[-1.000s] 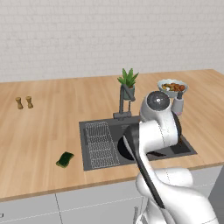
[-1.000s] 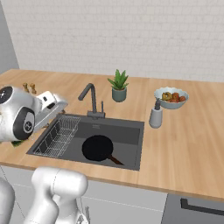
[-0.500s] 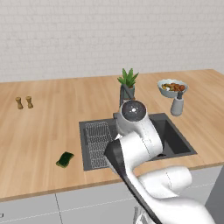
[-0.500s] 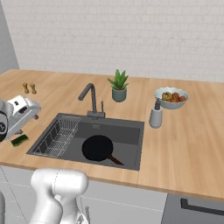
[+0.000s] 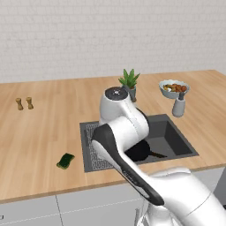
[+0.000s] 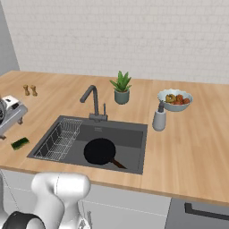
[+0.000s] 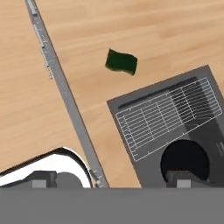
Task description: Pick the pan and sponge and place them into the sink. Then turn on the water.
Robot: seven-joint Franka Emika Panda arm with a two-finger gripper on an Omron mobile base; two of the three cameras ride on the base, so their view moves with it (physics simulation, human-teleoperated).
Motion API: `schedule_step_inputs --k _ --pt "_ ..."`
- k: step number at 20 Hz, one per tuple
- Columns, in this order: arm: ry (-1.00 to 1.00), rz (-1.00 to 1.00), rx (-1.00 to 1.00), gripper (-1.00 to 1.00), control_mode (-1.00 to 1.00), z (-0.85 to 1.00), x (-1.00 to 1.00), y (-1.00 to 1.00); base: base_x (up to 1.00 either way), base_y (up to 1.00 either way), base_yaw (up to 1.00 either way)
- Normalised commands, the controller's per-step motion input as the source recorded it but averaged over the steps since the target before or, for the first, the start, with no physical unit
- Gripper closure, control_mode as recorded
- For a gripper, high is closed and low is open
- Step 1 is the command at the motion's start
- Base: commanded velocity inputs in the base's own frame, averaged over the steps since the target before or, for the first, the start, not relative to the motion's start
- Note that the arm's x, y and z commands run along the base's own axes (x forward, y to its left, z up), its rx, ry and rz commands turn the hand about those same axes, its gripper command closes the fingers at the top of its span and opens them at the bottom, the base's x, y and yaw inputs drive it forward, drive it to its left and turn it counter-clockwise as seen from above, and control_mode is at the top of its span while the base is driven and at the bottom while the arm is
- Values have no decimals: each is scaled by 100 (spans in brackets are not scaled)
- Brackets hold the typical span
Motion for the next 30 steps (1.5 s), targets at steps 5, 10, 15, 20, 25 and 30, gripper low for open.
schedule_step_inputs --k 5,10,15,20,25,30 --pt "20 48 -7 -100 -100 -48 2 21 0 0 0" --pt "2 49 -4 -100 -100 -50 15 2 0 0 0" --pt "0 50 0 -100 -100 -27 47 3 0 0 0" --pt "0 50 -3 -100 -100 -25 41 36 0 0 0" --pt "0 28 -10 -100 -100 -22 2 49 0 0 0" --pt "-1 13 -6 -100 -100 -26 9 30 0 0 0"
